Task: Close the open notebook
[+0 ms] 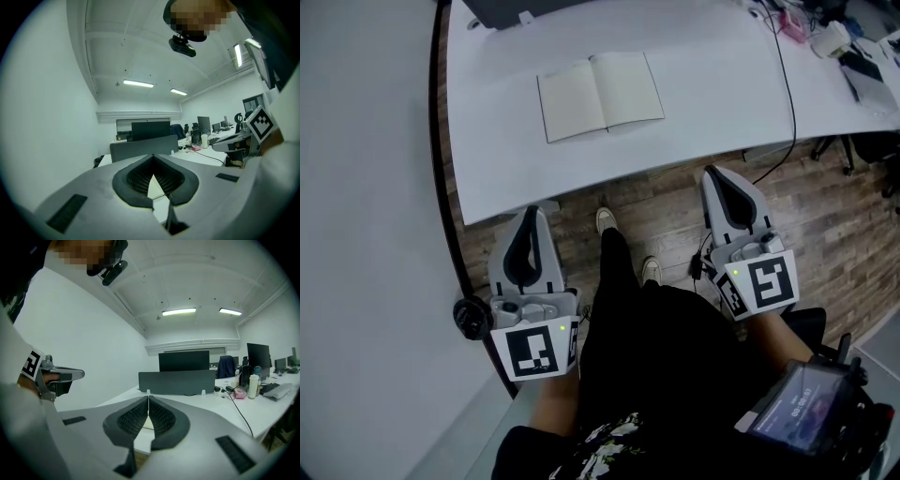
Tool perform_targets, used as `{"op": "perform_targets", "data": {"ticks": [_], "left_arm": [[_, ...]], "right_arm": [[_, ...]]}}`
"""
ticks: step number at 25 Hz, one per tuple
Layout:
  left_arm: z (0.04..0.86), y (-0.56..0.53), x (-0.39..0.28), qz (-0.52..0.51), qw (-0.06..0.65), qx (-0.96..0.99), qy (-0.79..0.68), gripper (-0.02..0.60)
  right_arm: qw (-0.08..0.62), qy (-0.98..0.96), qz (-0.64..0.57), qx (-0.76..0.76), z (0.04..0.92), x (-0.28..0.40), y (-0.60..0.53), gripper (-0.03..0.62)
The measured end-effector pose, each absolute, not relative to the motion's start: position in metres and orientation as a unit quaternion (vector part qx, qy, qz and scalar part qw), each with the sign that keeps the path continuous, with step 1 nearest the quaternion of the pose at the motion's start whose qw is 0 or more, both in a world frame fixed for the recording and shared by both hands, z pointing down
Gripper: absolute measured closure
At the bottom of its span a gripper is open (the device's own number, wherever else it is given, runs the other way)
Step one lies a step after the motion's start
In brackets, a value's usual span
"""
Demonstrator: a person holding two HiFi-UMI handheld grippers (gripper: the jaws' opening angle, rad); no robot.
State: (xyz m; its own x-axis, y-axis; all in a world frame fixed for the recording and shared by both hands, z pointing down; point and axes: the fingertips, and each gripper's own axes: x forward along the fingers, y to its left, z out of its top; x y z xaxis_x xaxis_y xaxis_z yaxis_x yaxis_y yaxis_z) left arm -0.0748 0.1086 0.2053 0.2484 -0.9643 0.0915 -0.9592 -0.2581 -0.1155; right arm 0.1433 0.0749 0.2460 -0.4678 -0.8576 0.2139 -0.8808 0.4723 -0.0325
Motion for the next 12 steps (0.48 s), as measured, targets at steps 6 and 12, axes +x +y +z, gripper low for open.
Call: {"op": "perform_targets", "data": {"ticks": [6, 12], "left_arm": [[0.210, 0.072, -0.090, -0.079, 0.003, -0.797, 0.598, 0.575], [0.202, 0.038, -0.098, -0.073, 0.007, -0.814, 0.576, 0.575]], "right_arm": [[0.086, -0.848, 0.076, 0.518, 0.246, 0.128, 0.045, 0.530], [0.087, -0.841, 0.074, 0.529, 0.235, 0.111, 0.017, 0.530]]}}
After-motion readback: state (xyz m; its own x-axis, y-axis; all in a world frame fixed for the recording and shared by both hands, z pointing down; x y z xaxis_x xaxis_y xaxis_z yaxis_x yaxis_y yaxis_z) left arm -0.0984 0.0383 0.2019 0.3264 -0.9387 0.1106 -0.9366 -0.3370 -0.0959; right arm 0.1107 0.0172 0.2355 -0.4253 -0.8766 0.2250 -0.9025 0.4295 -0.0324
